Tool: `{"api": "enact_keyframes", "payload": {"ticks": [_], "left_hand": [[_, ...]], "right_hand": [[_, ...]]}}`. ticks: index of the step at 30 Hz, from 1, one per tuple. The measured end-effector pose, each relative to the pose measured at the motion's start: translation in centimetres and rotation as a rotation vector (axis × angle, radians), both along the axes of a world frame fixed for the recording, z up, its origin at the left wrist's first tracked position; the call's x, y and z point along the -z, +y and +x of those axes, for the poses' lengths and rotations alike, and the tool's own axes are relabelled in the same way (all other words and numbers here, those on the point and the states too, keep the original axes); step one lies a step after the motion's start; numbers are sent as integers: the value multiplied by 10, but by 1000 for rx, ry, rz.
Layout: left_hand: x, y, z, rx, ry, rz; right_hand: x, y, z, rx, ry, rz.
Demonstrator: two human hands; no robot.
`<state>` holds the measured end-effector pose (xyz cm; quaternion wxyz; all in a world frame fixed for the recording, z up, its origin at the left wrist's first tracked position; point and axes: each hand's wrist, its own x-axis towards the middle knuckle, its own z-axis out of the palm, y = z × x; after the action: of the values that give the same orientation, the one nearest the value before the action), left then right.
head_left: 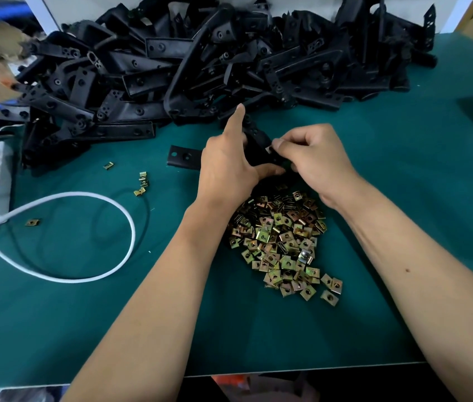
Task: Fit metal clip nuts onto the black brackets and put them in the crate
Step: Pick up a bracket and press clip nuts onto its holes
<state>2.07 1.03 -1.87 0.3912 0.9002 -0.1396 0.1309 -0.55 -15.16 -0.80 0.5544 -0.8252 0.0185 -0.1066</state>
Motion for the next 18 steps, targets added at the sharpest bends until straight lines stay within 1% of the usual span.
{"api": "enact_keyframes", "payload": {"ticks": [3,5,7,10,12,14,18], "left_hand": [[1,2,5,51,45,-1],[2,4,7,57,50,-3],[2,8,8,33,49,-10],[3,12,9,-6,44,-43],[4,14,9,-27,53,-63],[5,15,10,-26,63,-70],[7,16,10,40,82,-60]], "right_hand": [[-2,-15,5,-56,64,39],[-3,-27,8,-75,91,-3],[-3,-37,9,-146,112,-124],[-8,-46,5,-382,133,-365],[-11,-44,2,-519,138,-458],[-13,-39,0,-555,145,-474],[-14,-32,-1,-512,143,-544]]}}
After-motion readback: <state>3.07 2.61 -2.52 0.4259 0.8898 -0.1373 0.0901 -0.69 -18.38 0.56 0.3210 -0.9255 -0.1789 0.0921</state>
